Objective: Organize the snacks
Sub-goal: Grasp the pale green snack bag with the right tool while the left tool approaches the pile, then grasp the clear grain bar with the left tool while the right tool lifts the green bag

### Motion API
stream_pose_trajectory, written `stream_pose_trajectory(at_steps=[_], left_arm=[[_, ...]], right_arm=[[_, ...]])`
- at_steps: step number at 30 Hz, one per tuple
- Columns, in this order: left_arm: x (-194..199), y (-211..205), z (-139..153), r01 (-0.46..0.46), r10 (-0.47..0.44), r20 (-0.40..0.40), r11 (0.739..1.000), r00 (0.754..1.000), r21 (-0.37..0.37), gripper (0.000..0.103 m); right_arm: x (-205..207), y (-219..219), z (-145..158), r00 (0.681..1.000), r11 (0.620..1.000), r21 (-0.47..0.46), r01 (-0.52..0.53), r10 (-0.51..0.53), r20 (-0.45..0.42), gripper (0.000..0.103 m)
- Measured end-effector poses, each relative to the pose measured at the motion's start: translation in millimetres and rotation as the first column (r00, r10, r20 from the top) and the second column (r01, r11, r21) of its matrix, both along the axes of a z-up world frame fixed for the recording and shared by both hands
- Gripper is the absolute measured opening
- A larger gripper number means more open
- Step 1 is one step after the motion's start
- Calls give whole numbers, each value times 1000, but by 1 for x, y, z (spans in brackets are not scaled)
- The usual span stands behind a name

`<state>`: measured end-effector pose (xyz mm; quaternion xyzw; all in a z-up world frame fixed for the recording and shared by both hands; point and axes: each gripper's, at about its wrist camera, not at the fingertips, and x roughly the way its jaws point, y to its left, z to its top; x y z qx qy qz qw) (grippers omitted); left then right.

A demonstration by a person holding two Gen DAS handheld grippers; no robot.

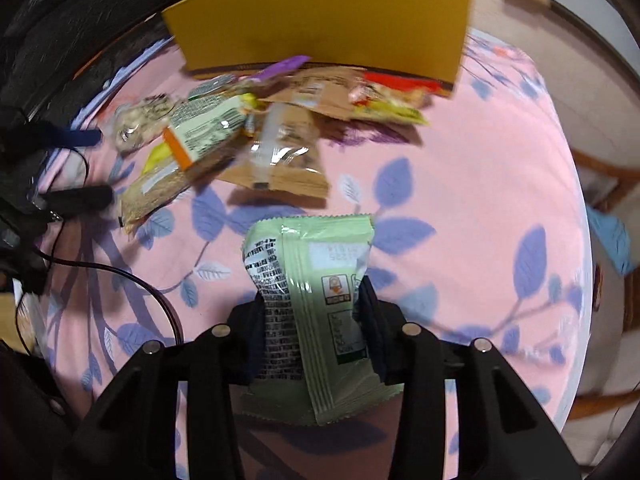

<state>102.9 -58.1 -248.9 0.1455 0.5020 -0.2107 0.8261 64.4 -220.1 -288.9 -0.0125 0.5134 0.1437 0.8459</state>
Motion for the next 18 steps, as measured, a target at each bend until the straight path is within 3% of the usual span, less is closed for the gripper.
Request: stream_pose_trajectory(at_steps=[4,11,14,18], left_arm=[[11,-7,-18,16,-18,-70,1000,997,-26,52],[27,-12,-25,24,-28,-107,999,994,-44,45],[36,-17,-35,25,-30,-146,999,989,-37,35],[42,-18,-40,24,-27,-147,999,989,-26,30]], right_arm=[[-2,-1,1,1000,1000,-5,15,-15,8,46],[-2,-2,0,1000,1000,9,28,-28,6,47],[-3,-3,0,1000,1000,11,27,-27,8,49],[-2,-2,-1,1000,1000,10,26,-26,14,50]])
